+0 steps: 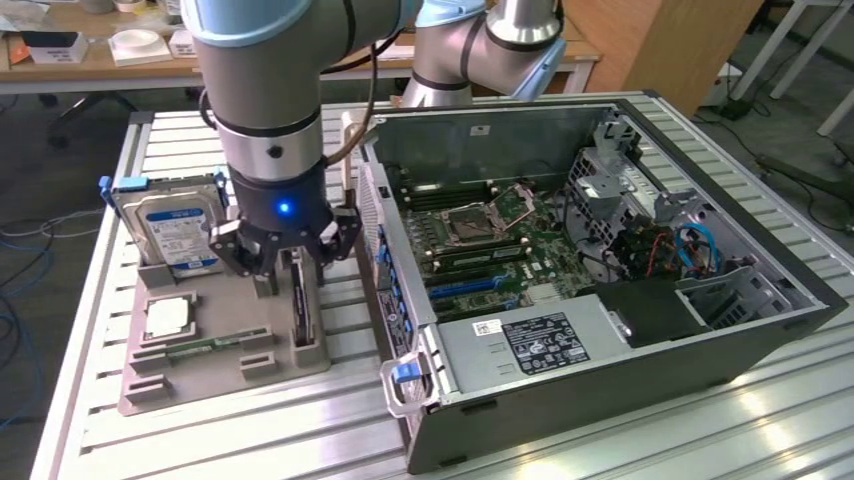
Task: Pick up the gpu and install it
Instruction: 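Pick up the gpu and move the gpu toward the slot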
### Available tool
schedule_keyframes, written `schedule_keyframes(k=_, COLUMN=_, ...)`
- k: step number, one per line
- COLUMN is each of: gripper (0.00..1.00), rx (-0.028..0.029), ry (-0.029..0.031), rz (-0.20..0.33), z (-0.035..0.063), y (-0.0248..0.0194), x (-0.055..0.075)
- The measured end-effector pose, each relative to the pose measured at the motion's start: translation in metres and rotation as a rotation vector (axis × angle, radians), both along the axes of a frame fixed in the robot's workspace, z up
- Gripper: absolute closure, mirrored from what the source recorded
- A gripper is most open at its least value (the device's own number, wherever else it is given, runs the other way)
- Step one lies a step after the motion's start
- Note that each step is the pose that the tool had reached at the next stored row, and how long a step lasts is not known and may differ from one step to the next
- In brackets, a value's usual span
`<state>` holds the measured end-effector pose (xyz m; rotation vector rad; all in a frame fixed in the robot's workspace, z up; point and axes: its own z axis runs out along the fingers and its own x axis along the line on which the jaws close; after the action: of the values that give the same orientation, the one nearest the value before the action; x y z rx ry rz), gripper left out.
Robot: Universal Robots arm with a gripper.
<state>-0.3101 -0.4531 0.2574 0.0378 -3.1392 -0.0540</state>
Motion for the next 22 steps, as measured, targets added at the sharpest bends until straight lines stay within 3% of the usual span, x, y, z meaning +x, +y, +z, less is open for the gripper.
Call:
schedule_keyframes(k=5, gripper=0.47, rx=-0.0001, ry=-0.0001, rz=-0.008, z=-0.0074, y=0.0, x=0.0)
schedule_keyframes(k=10, gripper=0.47, rx=-0.0002, ry=0.0001, rz=-0.076, z=-0.0118, y=0.0, x=0.0)
schedule_keyframes(k=14, gripper=0.47, rx=-0.0002, ry=0.0, rz=-0.076, z=-0.0119, y=0.0002, x=0.0)
schedule_keyframes(k=18, gripper=0.47, rx=-0.0002, ry=-0.0001, rz=-0.076, z=-0.0129, y=0.0085, x=0.0)
schedule_keyframes(k=22, gripper=0.47, rx=-0.0002, ry=0.0, rz=-0.076, z=-0.0193, y=0.0126, x=0.0)
